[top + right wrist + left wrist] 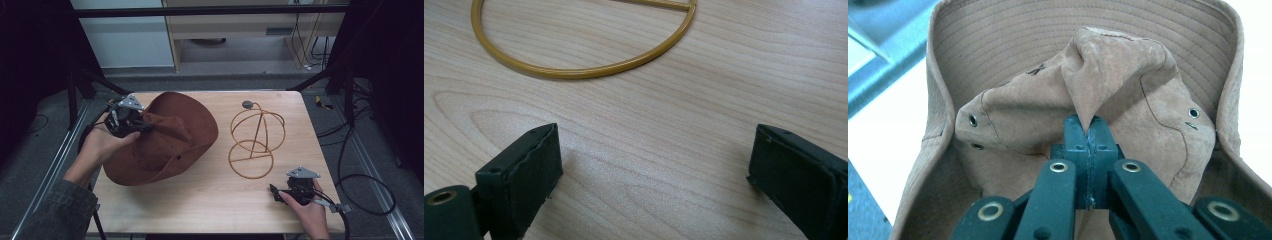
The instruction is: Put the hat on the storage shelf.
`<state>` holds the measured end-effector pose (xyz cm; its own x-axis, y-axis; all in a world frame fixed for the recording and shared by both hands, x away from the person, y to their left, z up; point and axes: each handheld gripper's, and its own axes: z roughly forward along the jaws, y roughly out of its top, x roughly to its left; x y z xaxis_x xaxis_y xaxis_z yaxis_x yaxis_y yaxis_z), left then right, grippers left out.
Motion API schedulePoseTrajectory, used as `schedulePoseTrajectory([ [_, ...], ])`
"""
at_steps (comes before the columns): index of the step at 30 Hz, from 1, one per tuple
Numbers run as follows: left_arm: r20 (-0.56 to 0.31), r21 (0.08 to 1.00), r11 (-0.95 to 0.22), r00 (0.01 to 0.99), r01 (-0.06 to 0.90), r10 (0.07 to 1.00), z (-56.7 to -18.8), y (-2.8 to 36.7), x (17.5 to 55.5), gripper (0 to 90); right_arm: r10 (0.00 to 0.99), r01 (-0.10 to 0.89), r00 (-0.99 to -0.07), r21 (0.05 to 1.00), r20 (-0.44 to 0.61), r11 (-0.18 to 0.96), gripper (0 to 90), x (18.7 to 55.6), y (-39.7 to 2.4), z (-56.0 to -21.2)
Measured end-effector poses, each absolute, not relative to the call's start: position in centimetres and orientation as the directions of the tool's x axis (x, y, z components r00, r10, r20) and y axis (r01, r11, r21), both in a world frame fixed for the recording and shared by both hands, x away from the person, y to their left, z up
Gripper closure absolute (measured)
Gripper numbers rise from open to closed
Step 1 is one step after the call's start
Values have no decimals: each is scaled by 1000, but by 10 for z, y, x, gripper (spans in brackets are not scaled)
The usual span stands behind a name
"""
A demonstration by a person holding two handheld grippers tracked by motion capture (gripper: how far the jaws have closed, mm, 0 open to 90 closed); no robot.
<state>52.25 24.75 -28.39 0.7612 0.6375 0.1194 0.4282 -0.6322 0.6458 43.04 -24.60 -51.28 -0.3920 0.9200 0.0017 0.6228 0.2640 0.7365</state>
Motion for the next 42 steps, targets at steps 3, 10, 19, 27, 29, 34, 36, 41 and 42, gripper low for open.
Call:
schedulePoseTrajectory([
  [3, 127, 673, -620, 763, 403, 634, -272, 248, 519, 895, 920, 623, -392, 736, 2, 264, 70, 430, -246, -513],
  [10, 148, 706, -614, 773, 354, 617, -252, 245, 512, 895, 920, 622, -392, 737, -1, 266, 70, 431, -246, -513],
  [19, 179, 705, -638, 792, 310, 584, -231, 235, 505, 895, 920, 621, -393, 737, -2, 267, 70, 431, -246, -513],
  [27, 187, 712, -640, 801, 288, 569, -211, 229, 504, 894, 920, 622, -393, 736, -2, 267, 70, 430, -246, -513],
  [29, 190, 717, -638, 801, 281, 567, -203, 227, 505, 895, 920, 623, -392, 735, -1, 266, 70, 430, -246, -513],
  [34, 201, 717, -643, 803, 270, 561, -185, 223, 507, 895, 920, 624, -392, 735, 0, 266, 70, 430, -246, -513],
  [36, 204, 717, -644, 804, 266, 559, -181, 221, 507, 895, 920, 624, -391, 735, 1, 265, 69, 430, -246, -513],
  [41, 198, 720, -643, 810, 262, 552, -170, 214, 508, 894, 920, 624, -391, 735, 1, 265, 69, 430, -246, -513],
  [42, 197, 719, -644, 811, 262, 551, -169, 213, 508, 895, 920, 624, -391, 735, 1, 264, 69, 430, -246, -513],
])
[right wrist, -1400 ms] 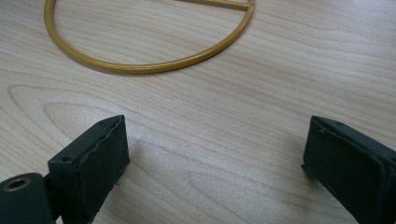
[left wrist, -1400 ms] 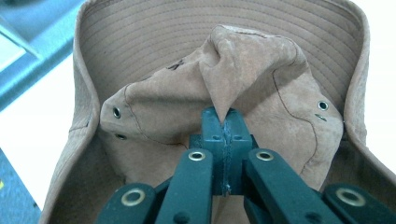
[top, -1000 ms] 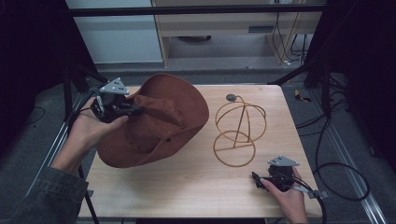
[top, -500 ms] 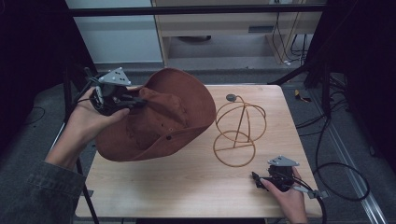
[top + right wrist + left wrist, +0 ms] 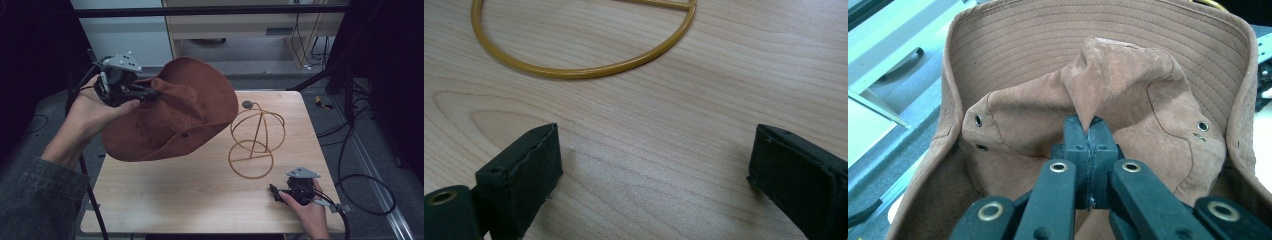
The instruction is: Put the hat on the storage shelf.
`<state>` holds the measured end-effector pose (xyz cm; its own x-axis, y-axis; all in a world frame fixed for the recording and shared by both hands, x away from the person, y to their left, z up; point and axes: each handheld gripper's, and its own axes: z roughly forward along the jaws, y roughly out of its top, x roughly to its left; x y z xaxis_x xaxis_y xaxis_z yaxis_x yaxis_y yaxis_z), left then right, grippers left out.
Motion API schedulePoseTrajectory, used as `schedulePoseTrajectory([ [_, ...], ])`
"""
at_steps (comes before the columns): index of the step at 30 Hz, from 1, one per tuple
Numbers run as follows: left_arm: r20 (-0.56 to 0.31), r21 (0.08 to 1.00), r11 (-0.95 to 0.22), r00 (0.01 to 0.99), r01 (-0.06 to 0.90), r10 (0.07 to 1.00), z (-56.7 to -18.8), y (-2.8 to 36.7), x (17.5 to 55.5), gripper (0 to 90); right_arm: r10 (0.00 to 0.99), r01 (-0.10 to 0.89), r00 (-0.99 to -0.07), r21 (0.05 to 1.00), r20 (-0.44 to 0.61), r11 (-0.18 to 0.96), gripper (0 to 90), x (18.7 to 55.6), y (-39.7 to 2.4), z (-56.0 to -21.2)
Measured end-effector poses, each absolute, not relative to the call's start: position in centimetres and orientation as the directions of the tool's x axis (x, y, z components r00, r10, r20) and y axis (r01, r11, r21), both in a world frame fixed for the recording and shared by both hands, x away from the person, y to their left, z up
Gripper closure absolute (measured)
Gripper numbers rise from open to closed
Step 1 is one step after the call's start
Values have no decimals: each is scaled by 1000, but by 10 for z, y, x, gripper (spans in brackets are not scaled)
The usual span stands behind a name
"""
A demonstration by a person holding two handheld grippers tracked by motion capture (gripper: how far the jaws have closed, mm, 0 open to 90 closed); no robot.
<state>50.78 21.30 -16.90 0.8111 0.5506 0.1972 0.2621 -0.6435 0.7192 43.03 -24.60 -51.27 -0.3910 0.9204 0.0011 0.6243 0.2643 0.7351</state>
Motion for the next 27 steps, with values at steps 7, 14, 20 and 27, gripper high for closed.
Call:
schedulePoseTrajectory([
  [7, 204, 712, -654, 815, 257, 542, -159, 204, 509, 894, 920, 624, -392, 735, 1, 265, 69, 430, -246, -513],
  [14, 197, 719, -646, 815, 257, 544, -154, 204, 509, 894, 920, 626, -392, 734, 3, 264, 69, 430, -246, -513],
  [20, 205, 710, -657, 819, 253, 537, -147, 196, 510, 895, 920, 626, -392, 734, 3, 264, 69, 430, -246, -513],
  [27, 208, 708, -663, 827, 241, 523, -139, 180, 516, 894, 919, 623, -394, 735, 0, 268, 69, 431, -246, -513],
])
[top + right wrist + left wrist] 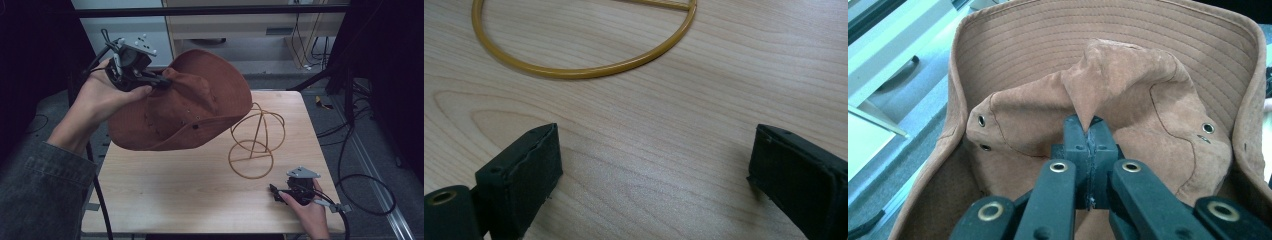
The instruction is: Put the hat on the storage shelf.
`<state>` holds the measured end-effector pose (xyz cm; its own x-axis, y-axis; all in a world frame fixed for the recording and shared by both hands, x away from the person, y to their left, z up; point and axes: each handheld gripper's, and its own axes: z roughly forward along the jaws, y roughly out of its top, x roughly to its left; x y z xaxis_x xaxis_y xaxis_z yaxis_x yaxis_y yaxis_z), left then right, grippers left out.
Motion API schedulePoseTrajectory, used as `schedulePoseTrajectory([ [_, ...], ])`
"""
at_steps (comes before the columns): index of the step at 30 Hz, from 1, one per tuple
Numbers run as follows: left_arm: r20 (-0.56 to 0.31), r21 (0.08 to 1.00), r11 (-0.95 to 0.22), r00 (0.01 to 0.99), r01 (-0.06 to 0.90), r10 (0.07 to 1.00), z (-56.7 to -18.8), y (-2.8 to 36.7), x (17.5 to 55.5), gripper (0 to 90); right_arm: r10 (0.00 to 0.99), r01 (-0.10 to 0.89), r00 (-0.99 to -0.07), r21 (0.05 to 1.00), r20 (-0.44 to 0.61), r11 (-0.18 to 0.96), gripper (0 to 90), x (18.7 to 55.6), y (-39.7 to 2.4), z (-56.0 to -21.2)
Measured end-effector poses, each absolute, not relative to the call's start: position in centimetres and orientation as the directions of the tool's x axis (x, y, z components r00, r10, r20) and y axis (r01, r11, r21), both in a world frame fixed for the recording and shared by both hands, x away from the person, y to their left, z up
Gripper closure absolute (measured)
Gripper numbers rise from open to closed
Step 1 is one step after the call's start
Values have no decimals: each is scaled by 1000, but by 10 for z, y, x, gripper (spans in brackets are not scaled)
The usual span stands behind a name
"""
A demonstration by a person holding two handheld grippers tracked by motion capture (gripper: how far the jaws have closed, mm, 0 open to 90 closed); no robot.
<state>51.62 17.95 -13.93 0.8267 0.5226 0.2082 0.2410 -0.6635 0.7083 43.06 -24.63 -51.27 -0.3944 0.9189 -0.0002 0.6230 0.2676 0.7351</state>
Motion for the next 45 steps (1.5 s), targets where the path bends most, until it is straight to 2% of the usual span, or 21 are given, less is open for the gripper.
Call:
schedulePoseTrajectory([
  [24, 177, 754, -637, 883, 162, 435, -134, 121, 517, 895, 919, 624, -393, 736, 5, 263, 69, 431, -246, -513],
  [45, 177, 752, -646, 906, 128, 385, -138, 81, 515, 894, 920, 626, -392, 735, 7, 261, 69, 430, -246, -513],
])
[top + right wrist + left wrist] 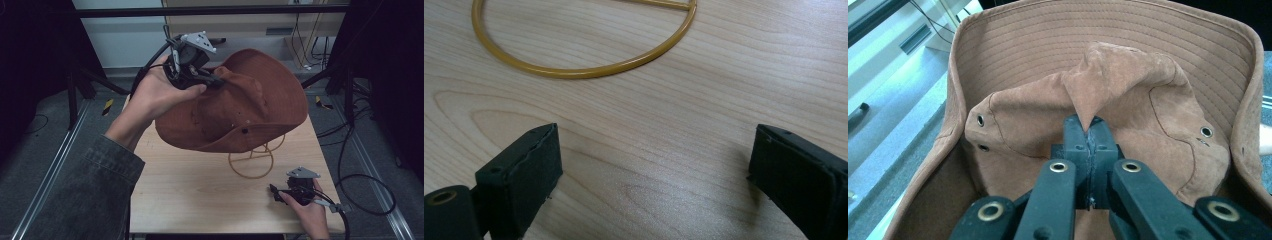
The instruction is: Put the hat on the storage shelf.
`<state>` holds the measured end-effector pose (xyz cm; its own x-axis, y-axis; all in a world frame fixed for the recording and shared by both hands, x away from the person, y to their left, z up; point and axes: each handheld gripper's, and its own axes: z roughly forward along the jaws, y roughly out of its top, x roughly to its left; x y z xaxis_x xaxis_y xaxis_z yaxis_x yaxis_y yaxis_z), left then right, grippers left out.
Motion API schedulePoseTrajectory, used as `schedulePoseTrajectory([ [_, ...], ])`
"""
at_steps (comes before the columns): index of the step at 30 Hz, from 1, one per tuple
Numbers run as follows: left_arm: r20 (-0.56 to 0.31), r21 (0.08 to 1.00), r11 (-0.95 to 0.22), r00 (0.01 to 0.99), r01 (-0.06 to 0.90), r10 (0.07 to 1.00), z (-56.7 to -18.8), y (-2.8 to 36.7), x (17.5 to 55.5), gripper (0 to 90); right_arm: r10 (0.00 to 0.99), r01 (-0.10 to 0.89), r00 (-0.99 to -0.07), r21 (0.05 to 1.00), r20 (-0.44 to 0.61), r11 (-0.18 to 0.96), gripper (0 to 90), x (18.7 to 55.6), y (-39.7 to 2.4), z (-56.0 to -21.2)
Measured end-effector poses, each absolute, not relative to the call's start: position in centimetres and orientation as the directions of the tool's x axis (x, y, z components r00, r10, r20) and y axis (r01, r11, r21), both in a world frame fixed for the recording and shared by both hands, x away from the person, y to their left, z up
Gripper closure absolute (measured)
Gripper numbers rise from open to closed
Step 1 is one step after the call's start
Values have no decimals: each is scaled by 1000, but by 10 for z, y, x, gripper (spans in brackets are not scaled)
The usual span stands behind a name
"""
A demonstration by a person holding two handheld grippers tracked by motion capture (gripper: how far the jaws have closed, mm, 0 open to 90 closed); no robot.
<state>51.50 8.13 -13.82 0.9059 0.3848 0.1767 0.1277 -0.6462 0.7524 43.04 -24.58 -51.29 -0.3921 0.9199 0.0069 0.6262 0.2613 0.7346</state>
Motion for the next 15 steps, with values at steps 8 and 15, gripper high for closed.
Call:
schedulePoseTrajectory([
  [8, 175, 755, -644, 909, 122, 378, -139, 74, 513, 895, 920, 626, -392, 735, 7, 261, 69, 430, -246, -513],
  [15, 173, 763, -635, 909, 119, 378, -143, 71, 512, 894, 920, 626, -392, 735, 7, 261, 70, 430, -246, -513],
])
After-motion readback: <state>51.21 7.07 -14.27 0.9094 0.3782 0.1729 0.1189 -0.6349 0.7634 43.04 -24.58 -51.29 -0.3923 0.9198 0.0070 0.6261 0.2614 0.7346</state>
